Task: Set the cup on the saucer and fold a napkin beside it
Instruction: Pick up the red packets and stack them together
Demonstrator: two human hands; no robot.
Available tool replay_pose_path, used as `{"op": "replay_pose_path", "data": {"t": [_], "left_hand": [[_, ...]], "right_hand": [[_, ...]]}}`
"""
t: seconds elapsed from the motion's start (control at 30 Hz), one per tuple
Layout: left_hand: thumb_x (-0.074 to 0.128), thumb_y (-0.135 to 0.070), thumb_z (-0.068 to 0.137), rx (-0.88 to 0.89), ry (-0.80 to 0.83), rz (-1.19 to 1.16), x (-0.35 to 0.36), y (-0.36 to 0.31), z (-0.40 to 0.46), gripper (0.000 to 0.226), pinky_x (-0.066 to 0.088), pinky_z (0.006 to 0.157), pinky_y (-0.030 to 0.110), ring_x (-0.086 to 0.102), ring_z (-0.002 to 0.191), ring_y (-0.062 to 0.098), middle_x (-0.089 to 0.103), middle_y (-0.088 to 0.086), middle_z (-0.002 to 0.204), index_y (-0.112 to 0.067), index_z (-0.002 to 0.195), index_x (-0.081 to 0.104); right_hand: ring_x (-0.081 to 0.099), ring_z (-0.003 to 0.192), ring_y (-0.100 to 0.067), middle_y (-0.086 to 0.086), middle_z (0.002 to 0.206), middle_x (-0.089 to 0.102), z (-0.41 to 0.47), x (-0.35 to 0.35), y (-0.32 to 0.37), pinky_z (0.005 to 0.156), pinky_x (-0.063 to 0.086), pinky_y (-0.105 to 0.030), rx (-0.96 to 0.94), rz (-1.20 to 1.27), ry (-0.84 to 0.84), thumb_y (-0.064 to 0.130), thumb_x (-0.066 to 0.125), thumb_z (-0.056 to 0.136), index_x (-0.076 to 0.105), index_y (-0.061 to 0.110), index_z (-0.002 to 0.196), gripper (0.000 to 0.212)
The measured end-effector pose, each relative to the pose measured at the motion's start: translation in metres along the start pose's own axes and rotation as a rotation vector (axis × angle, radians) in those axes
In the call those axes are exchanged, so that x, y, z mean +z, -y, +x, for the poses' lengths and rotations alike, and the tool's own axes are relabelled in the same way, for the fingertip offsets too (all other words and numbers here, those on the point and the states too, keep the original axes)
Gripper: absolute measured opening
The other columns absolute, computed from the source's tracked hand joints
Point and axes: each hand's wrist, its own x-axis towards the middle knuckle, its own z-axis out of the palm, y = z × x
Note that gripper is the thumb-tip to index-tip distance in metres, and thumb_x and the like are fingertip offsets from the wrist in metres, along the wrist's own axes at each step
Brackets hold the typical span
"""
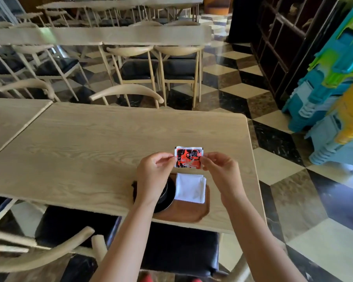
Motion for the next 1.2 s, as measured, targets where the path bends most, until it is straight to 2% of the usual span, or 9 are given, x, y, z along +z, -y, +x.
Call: {"op": "replay_pose_path", "data": {"t": [0.17, 0.27, 0.33, 0.4, 0.5, 0.63, 0.8, 0.9, 1.2], "left_hand": [[0.068, -0.013, 0.078, -0.204, 0.101, 0.103, 0.009, 0.064, -0.017, 0.013, 0.043, 0.061, 0.003, 0.063, 0.067, -0.007, 0.068, -0.017, 0.070, -0.024, 0.071, 0.071], [0.070, -0.015, 0.078, -0.290, 0.143, 0.171, 0.013, 0.103, -0.031, 0.015, 0.050, 0.066, 0.012, 0.065, 0.069, -0.002, 0.069, -0.016, 0.069, -0.028, 0.070, 0.071], [0.069, -0.017, 0.079, -0.323, 0.159, 0.221, 0.019, 0.125, -0.037, 0.007, 0.052, 0.068, 0.016, 0.064, 0.070, -0.002, 0.068, -0.016, 0.069, -0.022, 0.075, 0.073], [0.069, -0.018, 0.079, -0.315, 0.163, 0.279, 0.026, 0.141, -0.041, 0.006, 0.046, 0.065, 0.005, 0.062, 0.069, -0.005, 0.065, -0.018, 0.067, -0.016, 0.080, 0.075], [0.068, -0.015, 0.080, -0.300, 0.165, 0.323, 0.033, 0.156, -0.044, 0.008, 0.039, 0.061, -0.001, 0.058, 0.066, -0.007, 0.067, -0.009, 0.069, -0.010, 0.082, 0.074], [0.065, -0.016, 0.083, -0.312, 0.212, 0.376, 0.037, 0.169, -0.050, 0.014, 0.038, 0.063, -0.003, 0.058, 0.071, -0.001, 0.072, -0.001, 0.083, -0.008, 0.090, 0.073], [0.064, -0.018, 0.085, -0.333, 0.226, 0.435, 0.040, 0.176, -0.057, 0.015, 0.040, 0.064, 0.003, 0.063, 0.079, 0.007, 0.073, 0.002, 0.088, -0.009, 0.093, 0.073], [0.063, -0.018, 0.085, -0.333, 0.216, 0.447, 0.042, 0.176, -0.060, 0.016, 0.045, 0.070, 0.014, 0.065, 0.084, 0.010, 0.073, 0.002, 0.090, -0.009, 0.095, 0.072], [0.064, -0.016, 0.085, -0.300, 0.108, 0.424, 0.050, 0.173, -0.069, 0.019, 0.047, 0.073, 0.016, 0.066, 0.088, 0.015, 0.073, 0.007, 0.096, -0.007, 0.100, 0.070]], "right_hand": [[0.055, 0.053, -0.003, 0.013, 0.050, 0.062, -0.010, 0.012, -0.065, 0.057, 0.043, -0.024, 0.216, -0.187, -0.085, 0.018, 0.068, 0.077, 0.067, 0.028, 0.057, 0.022], [0.064, 0.068, -0.015, 0.007, 0.064, 0.068, -0.019, 0.020, -0.104, 0.066, 0.050, -0.031, 0.343, -0.240, -0.108, 0.016, 0.068, 0.077, 0.066, 0.030, 0.060, 0.022], [0.064, 0.069, -0.017, 0.005, 0.066, 0.069, -0.021, 0.024, -0.128, 0.062, 0.048, -0.028, 0.386, -0.275, -0.124, 0.017, 0.067, 0.078, 0.066, 0.029, 0.062, 0.020], [0.063, 0.072, -0.017, 0.004, 0.072, 0.071, -0.019, 0.027, -0.149, 0.060, 0.044, -0.025, 0.427, -0.341, -0.134, 0.022, 0.067, 0.080, 0.070, 0.025, 0.071, 0.009], [0.064, 0.082, -0.020, 0.003, 0.084, 0.073, -0.015, 0.030, -0.170, 0.075, 0.049, -0.032, 0.475, -0.464, -0.120, 0.026, 0.065, 0.082, 0.072, 0.022, 0.085, 0.008], [0.057, 0.076, -0.014, 0.014, 0.075, 0.062, -0.017, 0.032, -0.182, 0.091, 0.043, -0.042, 0.484, -0.604, -0.119, 0.031, 0.062, 0.082, 0.064, 0.032, 0.075, 0.007], [0.044, 0.058, 0.001, 0.015, 0.069, 0.059, -0.021, 0.030, -0.192, 0.076, 0.022, -0.031, 0.438, -0.761, -0.110, 0.035, 0.057, 0.085, 0.065, 0.030, 0.082, 0.009], [0.045, 0.058, -0.004, 0.011, 0.070, 0.063, -0.022, 0.029, -0.195, 0.074, 0.020, -0.031, 0.437, -0.798, -0.114, 0.035, 0.056, 0.086, 0.066, 0.029, 0.085, 0.011], [0.049, 0.062, -0.005, 0.012, 0.080, 0.070, -0.024, 0.031, -0.193, 0.076, 0.019, -0.031, 0.413, -0.840, -0.100, 0.038, 0.054, 0.087, 0.066, 0.028, 0.088, 0.016]]}}
